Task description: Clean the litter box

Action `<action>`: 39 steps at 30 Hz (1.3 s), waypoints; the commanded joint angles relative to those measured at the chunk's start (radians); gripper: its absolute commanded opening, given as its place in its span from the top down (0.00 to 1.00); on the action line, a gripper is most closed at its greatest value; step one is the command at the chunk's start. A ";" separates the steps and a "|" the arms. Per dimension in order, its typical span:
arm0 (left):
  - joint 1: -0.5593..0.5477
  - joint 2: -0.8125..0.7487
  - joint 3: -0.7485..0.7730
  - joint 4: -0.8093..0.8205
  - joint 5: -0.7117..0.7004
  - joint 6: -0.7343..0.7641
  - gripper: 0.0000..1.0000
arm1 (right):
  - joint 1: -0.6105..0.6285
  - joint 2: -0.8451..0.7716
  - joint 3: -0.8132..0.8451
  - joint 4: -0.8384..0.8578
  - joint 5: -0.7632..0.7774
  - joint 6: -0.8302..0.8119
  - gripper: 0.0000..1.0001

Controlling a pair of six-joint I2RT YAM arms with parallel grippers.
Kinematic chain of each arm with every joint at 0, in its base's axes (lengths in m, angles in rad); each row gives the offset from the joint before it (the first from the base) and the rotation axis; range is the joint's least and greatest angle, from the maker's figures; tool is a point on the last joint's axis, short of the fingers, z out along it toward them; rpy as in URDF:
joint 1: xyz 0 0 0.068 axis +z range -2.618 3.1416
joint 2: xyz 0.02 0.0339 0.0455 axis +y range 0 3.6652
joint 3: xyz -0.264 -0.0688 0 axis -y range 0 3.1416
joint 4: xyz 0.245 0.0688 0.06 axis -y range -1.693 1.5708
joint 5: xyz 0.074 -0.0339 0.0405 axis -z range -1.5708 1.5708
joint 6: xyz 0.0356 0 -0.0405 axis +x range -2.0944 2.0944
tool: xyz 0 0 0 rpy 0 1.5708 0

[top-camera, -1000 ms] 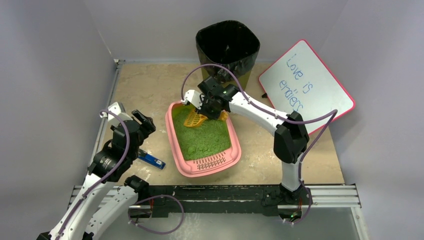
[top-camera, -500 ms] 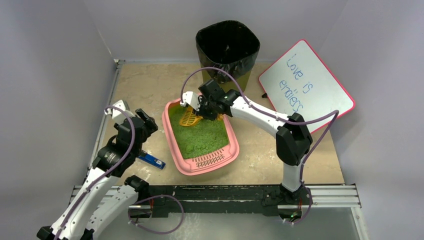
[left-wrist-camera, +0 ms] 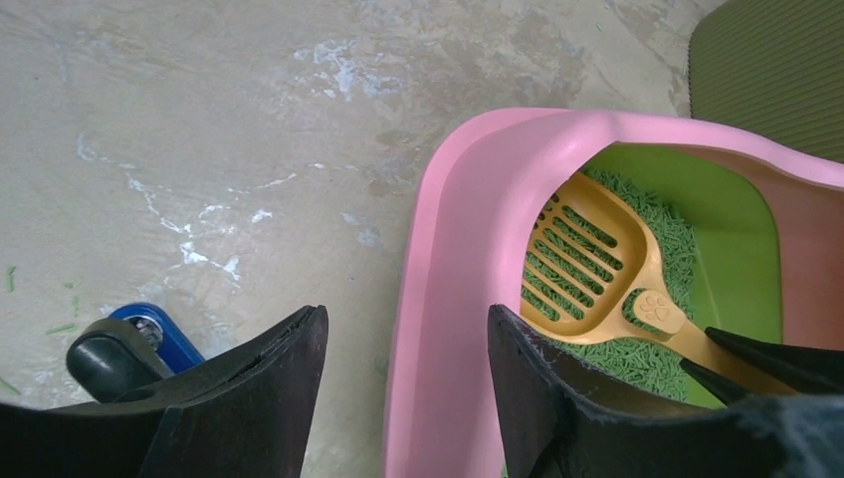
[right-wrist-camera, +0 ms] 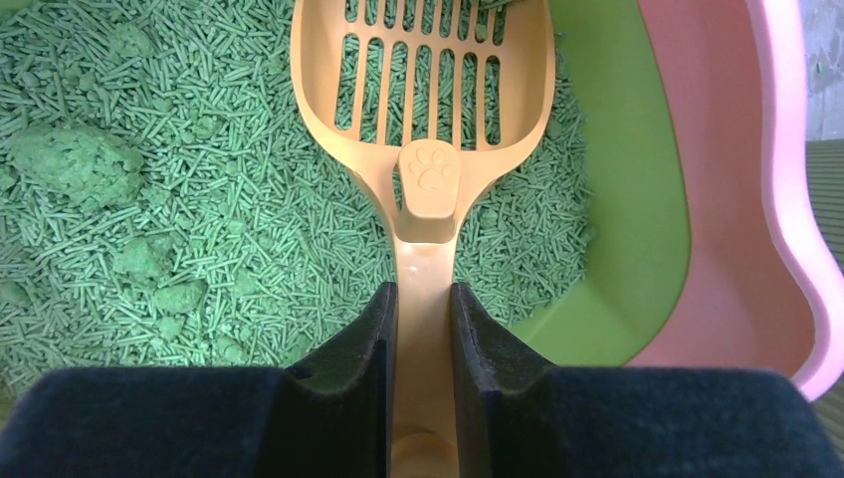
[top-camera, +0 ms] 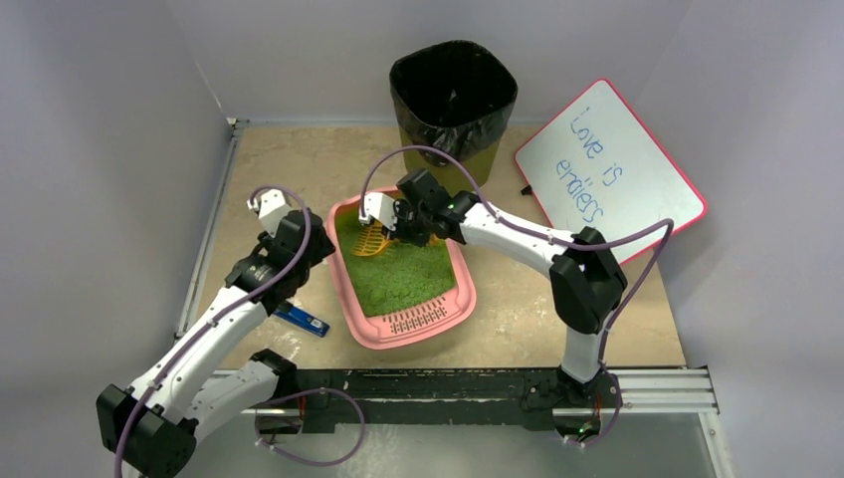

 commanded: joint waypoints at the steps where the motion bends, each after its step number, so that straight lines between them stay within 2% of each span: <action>1: 0.007 0.019 0.017 0.090 0.026 -0.014 0.41 | 0.025 -0.052 -0.051 0.137 -0.080 0.004 1.00; 10: 0.007 0.055 0.007 0.102 0.034 0.001 0.41 | 0.025 -0.132 -0.234 0.384 0.074 0.120 1.00; 15: 0.007 0.064 0.007 0.102 0.040 0.008 0.41 | 0.026 -0.130 -0.257 0.419 0.148 0.161 1.00; 18: 0.007 0.078 0.006 0.102 0.045 0.013 0.41 | 0.026 -0.115 -0.233 0.380 0.173 0.203 1.00; 23: 0.007 0.095 0.015 0.100 0.048 0.021 0.41 | 0.038 -0.088 -0.221 0.359 0.191 0.286 1.00; 39: 0.007 0.076 0.004 0.075 0.038 0.030 0.41 | 0.049 -0.184 -0.486 0.716 0.205 0.387 1.00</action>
